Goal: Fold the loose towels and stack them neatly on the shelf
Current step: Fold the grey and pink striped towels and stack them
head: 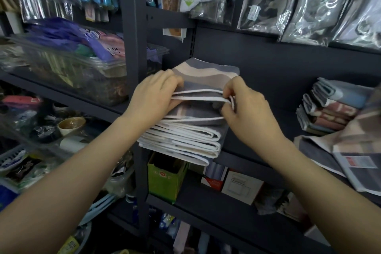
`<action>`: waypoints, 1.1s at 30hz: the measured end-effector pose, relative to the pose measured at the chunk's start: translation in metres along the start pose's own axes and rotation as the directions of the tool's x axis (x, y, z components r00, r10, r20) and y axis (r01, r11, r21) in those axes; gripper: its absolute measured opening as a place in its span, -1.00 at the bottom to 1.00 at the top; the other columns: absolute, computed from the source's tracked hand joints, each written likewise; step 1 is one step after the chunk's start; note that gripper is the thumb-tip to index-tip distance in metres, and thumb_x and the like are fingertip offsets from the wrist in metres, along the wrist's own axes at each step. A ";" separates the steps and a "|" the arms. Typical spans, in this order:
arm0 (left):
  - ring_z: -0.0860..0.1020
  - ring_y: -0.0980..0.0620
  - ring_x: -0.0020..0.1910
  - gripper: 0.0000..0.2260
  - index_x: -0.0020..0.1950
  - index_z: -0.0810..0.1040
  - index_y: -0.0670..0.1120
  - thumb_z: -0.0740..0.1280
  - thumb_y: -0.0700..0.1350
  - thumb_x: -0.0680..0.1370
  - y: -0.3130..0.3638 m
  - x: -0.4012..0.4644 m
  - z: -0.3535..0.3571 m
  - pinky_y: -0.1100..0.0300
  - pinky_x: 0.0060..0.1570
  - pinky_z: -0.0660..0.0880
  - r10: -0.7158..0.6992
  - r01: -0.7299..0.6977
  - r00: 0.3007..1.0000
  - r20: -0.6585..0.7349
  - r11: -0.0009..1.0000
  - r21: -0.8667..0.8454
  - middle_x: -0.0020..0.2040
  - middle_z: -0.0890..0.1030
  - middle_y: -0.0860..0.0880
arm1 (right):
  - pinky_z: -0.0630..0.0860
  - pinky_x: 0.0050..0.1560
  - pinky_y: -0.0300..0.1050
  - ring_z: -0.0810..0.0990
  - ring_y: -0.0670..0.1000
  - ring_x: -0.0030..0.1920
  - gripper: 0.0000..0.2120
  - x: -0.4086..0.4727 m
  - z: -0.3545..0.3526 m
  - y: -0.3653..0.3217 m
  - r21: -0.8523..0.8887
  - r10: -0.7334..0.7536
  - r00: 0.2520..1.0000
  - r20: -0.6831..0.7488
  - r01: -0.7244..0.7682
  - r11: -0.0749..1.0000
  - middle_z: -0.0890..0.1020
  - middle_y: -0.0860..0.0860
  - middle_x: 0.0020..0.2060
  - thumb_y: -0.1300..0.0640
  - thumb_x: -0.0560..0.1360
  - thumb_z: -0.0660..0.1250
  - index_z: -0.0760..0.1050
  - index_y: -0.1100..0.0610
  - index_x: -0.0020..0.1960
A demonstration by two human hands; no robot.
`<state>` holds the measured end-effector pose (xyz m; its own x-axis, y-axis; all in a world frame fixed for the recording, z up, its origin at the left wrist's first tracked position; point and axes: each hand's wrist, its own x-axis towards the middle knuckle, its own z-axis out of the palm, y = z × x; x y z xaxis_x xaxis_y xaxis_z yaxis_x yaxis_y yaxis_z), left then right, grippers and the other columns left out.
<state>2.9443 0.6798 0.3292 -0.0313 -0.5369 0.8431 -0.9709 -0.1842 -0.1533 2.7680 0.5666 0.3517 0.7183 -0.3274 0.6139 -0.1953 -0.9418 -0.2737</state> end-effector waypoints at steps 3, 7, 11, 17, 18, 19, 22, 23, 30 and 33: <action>0.45 -0.08 -0.17 -0.85 -0.05 0.48 -0.13 0.41 -0.19 0.45 0.012 -0.006 -0.005 0.10 -0.23 0.29 0.313 -0.295 0.942 -0.120 0.944 0.145 -0.14 0.57 -0.11 | 0.55 -0.30 0.06 0.58 0.02 -0.37 -0.84 0.009 -0.006 0.009 0.201 0.094 0.996 -0.009 -0.090 0.976 0.53 -0.01 -0.30 0.25 0.47 0.28 0.36 0.03 -0.17; 0.57 -0.07 -0.32 -0.93 -0.13 0.63 -0.16 0.35 -0.23 0.48 0.032 -0.004 -0.005 0.13 -0.42 0.47 0.359 -0.359 0.931 0.070 0.933 -0.011 -0.21 0.63 -0.09 | 0.62 -0.23 0.12 0.61 -0.07 -0.41 -0.81 0.010 -0.006 0.017 0.464 0.197 0.973 0.117 -0.229 0.856 0.56 -0.05 -0.32 0.29 0.43 0.37 0.45 0.04 -0.22; 0.61 -0.04 -0.30 -0.80 -0.10 0.67 -0.13 0.27 -0.11 0.48 0.041 0.005 -0.003 0.16 -0.42 0.54 0.315 -0.305 0.935 0.165 0.949 -0.079 -0.17 0.68 -0.03 | 0.59 -0.08 0.15 0.62 -0.02 -0.31 -0.84 0.003 -0.003 0.021 0.464 0.221 0.969 0.113 -0.248 0.851 0.59 -0.07 -0.32 0.23 0.41 0.42 0.51 -0.01 -0.19; 0.60 -0.12 -0.27 -0.85 -0.16 0.62 -0.21 0.28 -0.21 0.51 0.049 0.007 -0.004 0.04 -0.37 0.53 0.162 -0.153 0.983 0.087 0.983 -0.097 -0.25 0.62 -0.13 | 0.46 0.05 -0.25 0.51 -0.13 0.00 -0.56 -0.005 -0.001 0.015 0.302 0.066 0.995 0.078 -0.086 0.949 0.54 -0.04 0.09 0.18 0.35 0.47 0.47 0.03 0.20; 0.60 -0.14 -0.23 -0.82 -0.12 0.61 -0.23 0.23 -0.19 0.53 0.050 0.007 -0.006 0.02 -0.32 0.54 0.106 -0.091 0.991 0.085 0.982 -0.164 -0.20 0.62 -0.15 | 0.42 0.08 -0.27 0.46 -0.15 0.04 -0.49 -0.006 0.000 0.014 0.237 0.021 0.997 0.078 -0.039 0.971 0.50 -0.03 0.14 0.21 0.35 0.46 0.43 0.07 0.26; 0.60 -0.15 -0.19 -0.80 -0.09 0.59 -0.24 0.20 -0.19 0.55 0.050 0.006 -0.008 0.00 -0.26 0.54 0.071 -0.048 0.993 0.092 0.971 -0.233 -0.15 0.61 -0.16 | 0.40 0.10 -0.27 0.43 -0.15 0.07 -0.46 -0.008 0.001 0.014 0.203 -0.004 0.997 0.083 -0.013 0.979 0.47 -0.03 0.17 0.26 0.36 0.44 0.40 0.09 0.30; 0.59 -0.14 -0.07 -0.79 -0.04 0.56 -0.27 0.18 -0.19 0.55 0.052 -0.002 -0.005 0.01 -0.11 0.52 0.085 -0.019 0.981 0.175 0.938 -0.346 -0.04 0.60 -0.17 | 0.42 0.08 -0.28 0.50 -0.07 0.07 -0.53 -0.011 0.000 0.013 0.251 -0.015 0.997 0.079 -0.005 0.968 0.47 -0.05 0.10 0.34 0.37 0.28 0.43 0.13 0.27; 0.59 -0.13 -0.06 -0.78 -0.04 0.56 -0.27 0.18 -0.19 0.54 0.052 -0.005 -0.003 0.03 -0.11 0.53 0.122 -0.042 0.970 0.212 0.938 -0.345 -0.03 0.61 -0.17 | 0.43 0.01 -0.31 0.52 -0.06 0.01 -0.60 -0.012 -0.001 0.012 0.285 0.006 0.998 0.068 -0.025 0.958 0.49 -0.08 0.04 0.29 0.37 0.23 0.47 0.13 0.19; 0.52 -0.08 -0.03 -0.88 0.01 0.49 -0.14 0.31 -0.16 0.51 0.040 -0.027 0.002 0.06 -0.08 0.43 0.175 -0.179 0.982 -0.074 0.983 -0.040 -0.06 0.62 -0.12 | 0.48 -0.15 0.01 0.49 0.01 -0.15 -0.69 -0.006 0.003 0.003 0.109 -0.047 0.998 0.041 0.042 0.993 0.52 0.00 -0.10 0.18 0.41 0.33 0.37 0.08 0.13; 0.37 -0.11 0.06 -0.76 0.08 0.38 -0.12 0.31 -0.18 0.45 0.026 -0.032 -0.001 -0.03 0.01 0.33 -0.102 0.101 0.980 -0.169 0.995 -0.012 0.08 0.43 -0.10 | 0.50 -0.35 0.04 0.50 0.12 -0.26 -0.77 -0.011 0.004 -0.001 -0.040 -0.172 0.983 -0.063 0.170 0.985 0.52 0.09 -0.14 0.27 0.36 0.26 0.47 0.17 0.02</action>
<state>2.9196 0.6931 0.2987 0.0281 -0.3686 0.9292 -0.9718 -0.2279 -0.0610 2.7631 0.5717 0.3425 0.6978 -0.1643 0.6972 -0.0970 -0.9860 -0.1353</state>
